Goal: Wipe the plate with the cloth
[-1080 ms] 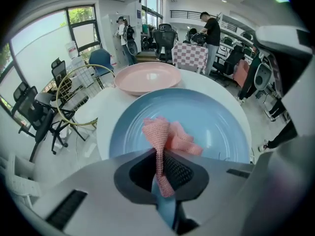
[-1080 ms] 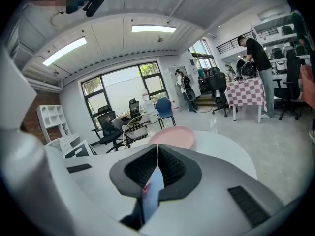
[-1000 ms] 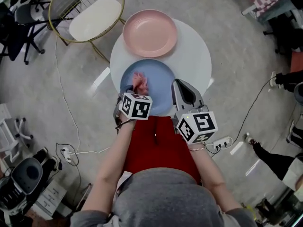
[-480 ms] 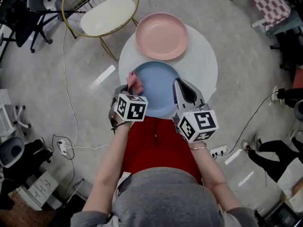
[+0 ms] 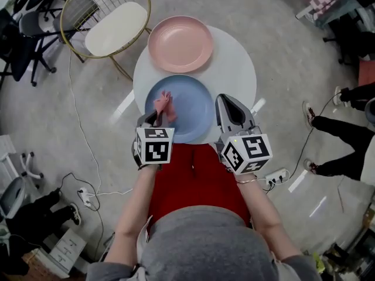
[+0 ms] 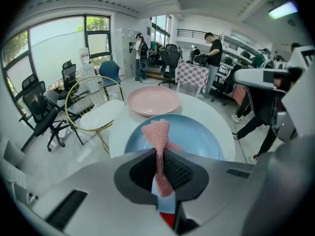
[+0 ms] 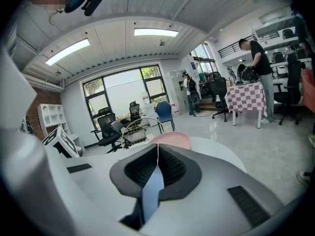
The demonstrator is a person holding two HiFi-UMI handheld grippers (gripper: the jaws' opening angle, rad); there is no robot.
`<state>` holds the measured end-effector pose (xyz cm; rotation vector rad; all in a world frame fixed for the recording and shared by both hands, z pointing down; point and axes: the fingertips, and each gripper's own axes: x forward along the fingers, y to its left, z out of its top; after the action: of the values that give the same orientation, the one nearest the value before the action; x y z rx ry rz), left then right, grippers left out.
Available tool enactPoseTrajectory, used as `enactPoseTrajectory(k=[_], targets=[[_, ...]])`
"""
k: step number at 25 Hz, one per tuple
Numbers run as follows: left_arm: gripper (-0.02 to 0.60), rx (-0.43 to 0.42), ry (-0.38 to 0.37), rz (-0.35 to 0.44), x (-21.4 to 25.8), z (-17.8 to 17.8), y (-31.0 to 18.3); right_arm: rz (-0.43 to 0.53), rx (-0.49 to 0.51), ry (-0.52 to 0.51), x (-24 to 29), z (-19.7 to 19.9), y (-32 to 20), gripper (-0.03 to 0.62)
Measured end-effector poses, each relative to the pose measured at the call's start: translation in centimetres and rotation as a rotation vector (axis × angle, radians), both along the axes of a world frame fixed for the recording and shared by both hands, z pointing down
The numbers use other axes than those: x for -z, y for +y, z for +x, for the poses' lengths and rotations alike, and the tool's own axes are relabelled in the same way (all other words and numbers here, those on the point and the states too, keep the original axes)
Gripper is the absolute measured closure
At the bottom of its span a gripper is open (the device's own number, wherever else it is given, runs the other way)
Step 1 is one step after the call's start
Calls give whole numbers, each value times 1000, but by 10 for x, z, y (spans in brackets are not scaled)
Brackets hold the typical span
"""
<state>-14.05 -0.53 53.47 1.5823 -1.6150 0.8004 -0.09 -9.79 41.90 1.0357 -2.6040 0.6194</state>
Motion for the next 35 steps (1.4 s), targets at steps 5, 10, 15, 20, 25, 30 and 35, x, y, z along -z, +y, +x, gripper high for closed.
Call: enactPoseTrajectory(k=[5, 10, 15, 20, 25, 30, 35], targets=[[549, -120, 91, 25, 7, 53, -19, 8, -92, -4, 5, 35, 1, 565], [549, -245, 198, 31, 9, 108, -31, -4, -169, 0, 3, 64, 6, 565], [549, -313, 257, 5, 0, 139, -26, -23, -218, 8, -3, 83, 17, 565], [549, -297, 345, -65, -14, 148, -11, -41, -220, 12, -6, 87, 21, 565], [549, -236, 399, -131, -28, 135, 17, -60, -165, 16, -12, 68, 29, 565], [549, -161, 410, -152, -34, 124, 35, -70, -84, 16, -16, 48, 31, 565], [549, -76, 394, -149, -32, 96, 37, -78, 26, 23, -16, 9, 24, 565]])
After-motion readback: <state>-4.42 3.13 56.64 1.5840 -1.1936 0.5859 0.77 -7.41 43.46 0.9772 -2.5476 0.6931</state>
